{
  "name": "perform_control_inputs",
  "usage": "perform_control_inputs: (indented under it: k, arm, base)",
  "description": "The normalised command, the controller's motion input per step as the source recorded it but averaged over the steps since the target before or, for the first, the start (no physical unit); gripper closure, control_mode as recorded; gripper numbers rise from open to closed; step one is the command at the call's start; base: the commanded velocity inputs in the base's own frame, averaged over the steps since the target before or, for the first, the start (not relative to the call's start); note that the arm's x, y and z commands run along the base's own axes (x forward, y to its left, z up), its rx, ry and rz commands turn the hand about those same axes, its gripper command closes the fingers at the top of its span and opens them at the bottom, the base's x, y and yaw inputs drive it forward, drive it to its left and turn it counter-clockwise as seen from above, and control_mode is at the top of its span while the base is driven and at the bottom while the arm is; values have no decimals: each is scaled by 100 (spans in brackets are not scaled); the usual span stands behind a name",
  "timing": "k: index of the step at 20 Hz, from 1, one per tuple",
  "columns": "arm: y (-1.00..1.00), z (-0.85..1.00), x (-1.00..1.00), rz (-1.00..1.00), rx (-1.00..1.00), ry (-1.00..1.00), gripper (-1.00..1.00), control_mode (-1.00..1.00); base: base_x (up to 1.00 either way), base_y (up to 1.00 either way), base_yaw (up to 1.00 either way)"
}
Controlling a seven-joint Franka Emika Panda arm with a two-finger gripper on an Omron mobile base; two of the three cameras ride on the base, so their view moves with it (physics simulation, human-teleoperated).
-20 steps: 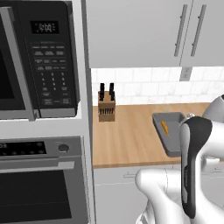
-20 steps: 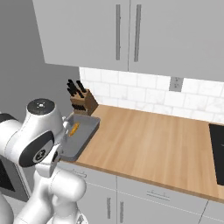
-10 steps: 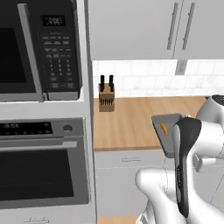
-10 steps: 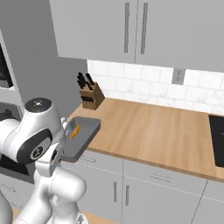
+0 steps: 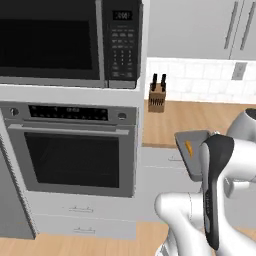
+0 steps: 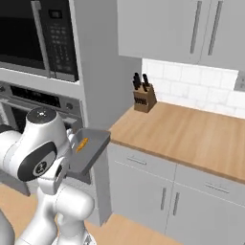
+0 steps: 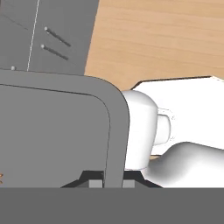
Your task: Take the meat container that has the shrimp and place it on the second highest rack of the freezer. Then take the vegetable container that has the eggplant and lemon wedge and place it on the highest rack of the freezer.
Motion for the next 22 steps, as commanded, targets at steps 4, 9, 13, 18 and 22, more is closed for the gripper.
perform_control_inputs:
  k: [4, 9, 13, 18, 22]
  arm:
    - [0, 0, 0, 0, 0, 0, 100, 100]
    - [0, 0, 0, 0, 0, 0, 100, 100]
    - [0, 0, 0, 0, 0, 0, 100, 100]
    - [0, 0, 0, 0, 0, 0, 100, 100]
    - [0, 0, 0, 0, 0, 0, 100, 100]
  base:
    - [0, 98, 48]
    - [0, 98, 46]
    - [7, 97, 40]
    - [50, 85, 24]
    - [85, 59, 3]
